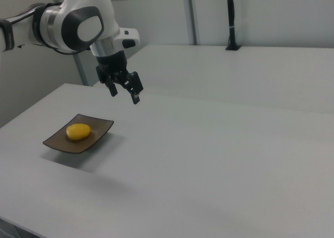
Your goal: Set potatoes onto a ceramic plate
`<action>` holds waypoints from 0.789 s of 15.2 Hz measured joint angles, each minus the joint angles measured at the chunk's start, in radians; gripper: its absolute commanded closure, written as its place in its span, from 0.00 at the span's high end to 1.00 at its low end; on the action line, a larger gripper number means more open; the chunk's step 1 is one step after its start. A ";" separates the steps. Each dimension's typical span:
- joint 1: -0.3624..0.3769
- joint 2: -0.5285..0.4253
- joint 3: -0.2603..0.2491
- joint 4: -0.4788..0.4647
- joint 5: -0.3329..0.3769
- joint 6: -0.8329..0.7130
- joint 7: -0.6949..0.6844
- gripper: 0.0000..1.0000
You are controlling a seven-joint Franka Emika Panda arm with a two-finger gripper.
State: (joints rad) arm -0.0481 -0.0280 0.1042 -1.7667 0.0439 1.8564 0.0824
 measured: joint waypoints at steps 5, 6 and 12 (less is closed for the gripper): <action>0.086 -0.002 -0.096 0.001 0.000 -0.014 -0.027 1.00; 0.094 -0.002 -0.101 0.001 0.000 -0.025 -0.039 1.00; 0.109 -0.002 -0.103 0.001 -0.025 -0.070 -0.062 1.00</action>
State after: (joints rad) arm 0.0612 -0.0305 0.0008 -1.7656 0.0189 1.7869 0.0205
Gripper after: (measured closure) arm 0.000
